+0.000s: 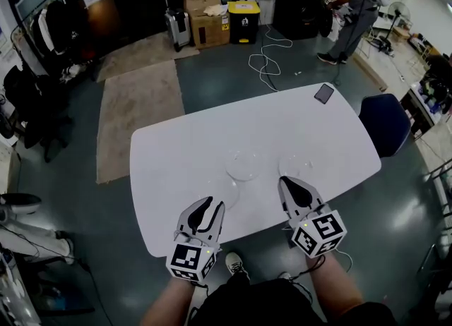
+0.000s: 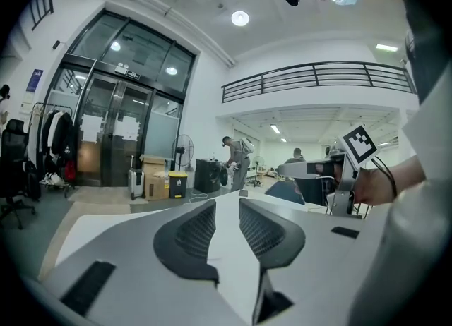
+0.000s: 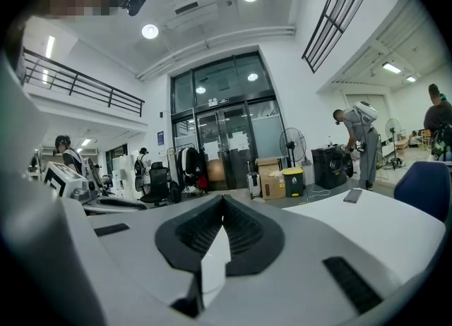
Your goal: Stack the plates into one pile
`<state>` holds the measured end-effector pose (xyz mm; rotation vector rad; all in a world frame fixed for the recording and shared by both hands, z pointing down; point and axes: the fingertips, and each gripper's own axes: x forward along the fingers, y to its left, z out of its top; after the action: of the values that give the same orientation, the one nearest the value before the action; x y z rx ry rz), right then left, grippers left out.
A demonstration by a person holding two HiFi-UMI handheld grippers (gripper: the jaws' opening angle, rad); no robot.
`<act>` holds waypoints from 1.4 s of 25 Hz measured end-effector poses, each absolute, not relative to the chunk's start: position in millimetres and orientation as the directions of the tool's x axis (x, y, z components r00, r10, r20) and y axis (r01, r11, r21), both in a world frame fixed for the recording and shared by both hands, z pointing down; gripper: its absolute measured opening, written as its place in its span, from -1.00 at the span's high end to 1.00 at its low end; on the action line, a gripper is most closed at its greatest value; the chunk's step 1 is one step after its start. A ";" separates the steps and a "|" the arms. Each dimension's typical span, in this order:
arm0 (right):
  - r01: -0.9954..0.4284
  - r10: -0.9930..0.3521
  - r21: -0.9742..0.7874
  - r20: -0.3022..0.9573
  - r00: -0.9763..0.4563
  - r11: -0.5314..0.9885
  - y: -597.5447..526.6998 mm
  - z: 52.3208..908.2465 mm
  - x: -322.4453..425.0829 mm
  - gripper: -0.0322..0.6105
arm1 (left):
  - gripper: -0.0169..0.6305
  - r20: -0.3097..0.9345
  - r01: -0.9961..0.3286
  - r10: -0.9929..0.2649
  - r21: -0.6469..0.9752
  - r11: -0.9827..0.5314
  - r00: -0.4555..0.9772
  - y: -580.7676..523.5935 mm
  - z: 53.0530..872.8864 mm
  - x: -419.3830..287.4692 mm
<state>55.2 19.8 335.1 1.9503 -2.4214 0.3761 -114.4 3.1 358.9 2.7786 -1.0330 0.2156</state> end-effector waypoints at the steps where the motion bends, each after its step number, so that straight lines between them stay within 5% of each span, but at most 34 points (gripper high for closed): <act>1: -0.965 -0.962 -0.178 0.158 -0.221 0.193 16.9 336.5 52.7 0.85 | 0.56 0.194 -0.656 -0.631 0.106 -0.748 0.751 0.0 360.6 -117.1; 21: -0.966 -0.964 -0.179 0.154 -0.215 0.186 -6.7 333.8 43.4 0.85 | 0.41 0.187 -0.628 -0.604 0.109 -0.771 0.774 -18.6 361.3 -122.1; 35: -0.957 -0.957 -0.202 0.165 -0.240 0.206 -23.5 345.2 107.4 0.84 | 0.41 0.191 -0.643 -0.619 0.109 -0.758 0.762 -31.5 363.8 -61.1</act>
<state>107.4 -23.5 345.2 1.9339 -2.4365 0.4131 -61.1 -31.5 363.8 2.7895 -1.0066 0.2137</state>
